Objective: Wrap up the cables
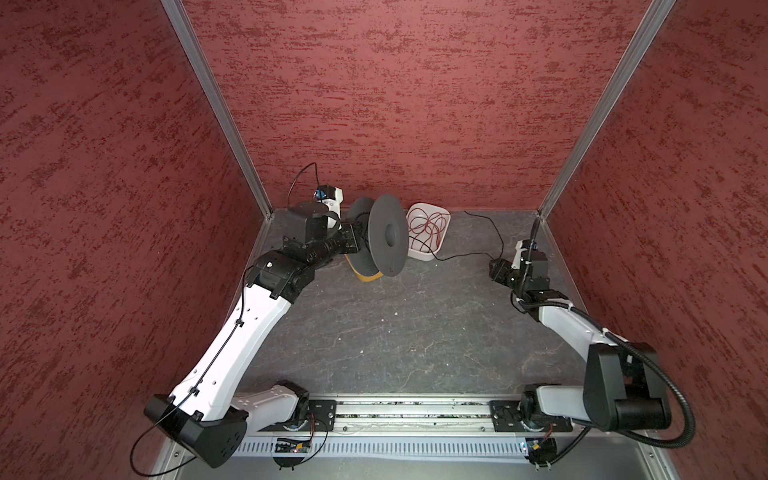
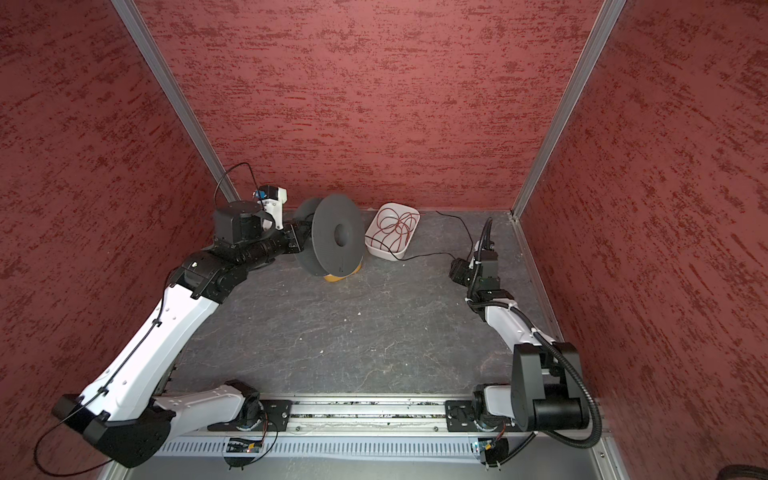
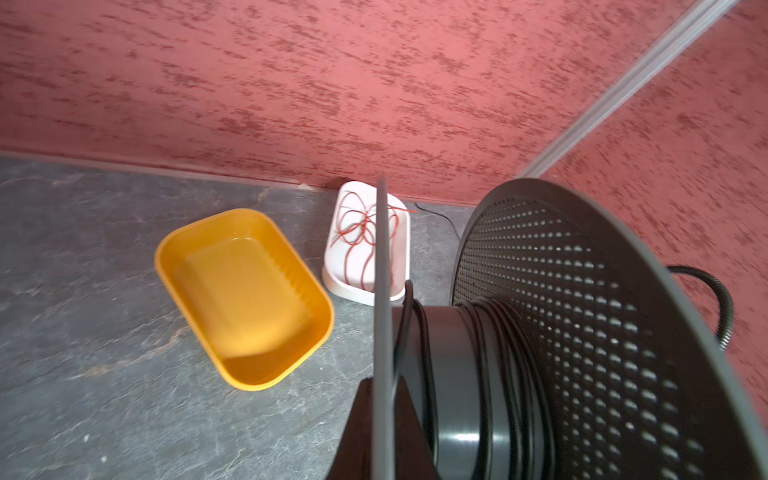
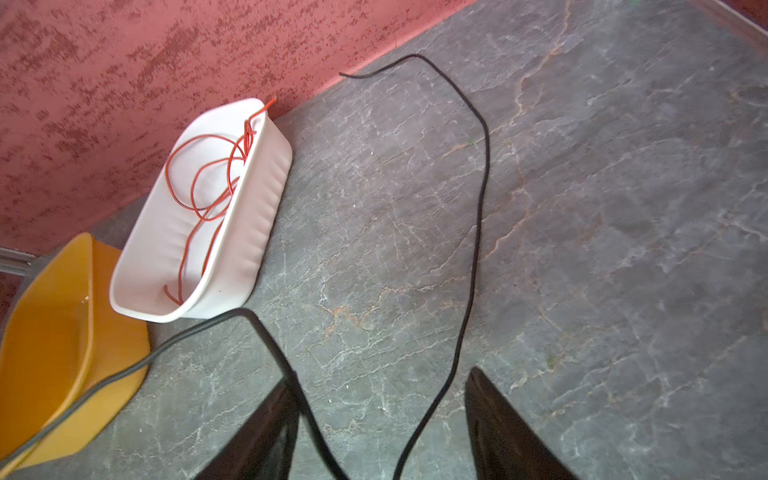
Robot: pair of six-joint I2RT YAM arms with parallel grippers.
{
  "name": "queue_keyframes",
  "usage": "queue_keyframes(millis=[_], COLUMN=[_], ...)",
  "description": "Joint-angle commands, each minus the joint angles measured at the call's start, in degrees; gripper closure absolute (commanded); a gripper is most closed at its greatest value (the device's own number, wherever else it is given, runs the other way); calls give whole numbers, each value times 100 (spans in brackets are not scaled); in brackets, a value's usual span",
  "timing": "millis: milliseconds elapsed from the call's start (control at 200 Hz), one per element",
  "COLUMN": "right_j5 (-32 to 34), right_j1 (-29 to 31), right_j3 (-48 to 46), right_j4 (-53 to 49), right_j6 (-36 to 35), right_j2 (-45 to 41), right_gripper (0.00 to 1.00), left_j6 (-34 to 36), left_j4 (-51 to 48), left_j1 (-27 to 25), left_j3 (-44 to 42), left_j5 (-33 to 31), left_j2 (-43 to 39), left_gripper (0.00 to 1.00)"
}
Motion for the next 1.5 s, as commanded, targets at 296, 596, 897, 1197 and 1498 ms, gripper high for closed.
queue_keyframes(millis=[296, 596, 897, 1197, 1498], right_j5=[302, -1220, -1739, -1689, -1817], right_j1=[-21, 727, 1748, 2516, 3056], right_j3=[152, -224, -1226, -2030, -1521], right_j4=[-181, 1169, 3389, 5653, 7822], right_j6=[-551, -1031, -689, -95, 675], right_j2=[-746, -521, -187, 500, 2504], right_gripper=[17, 17, 18, 20, 26], left_j6=[146, 49, 32, -94, -85], left_j4=[184, 248, 309, 440, 383], left_j1=[-409, -489, -486, -489, -482], left_j3=[515, 563, 720, 789, 781], left_j5=[181, 16, -74, -79, -133], left_j2=[34, 92, 292, 479, 453], left_gripper=[100, 100, 100, 100, 100])
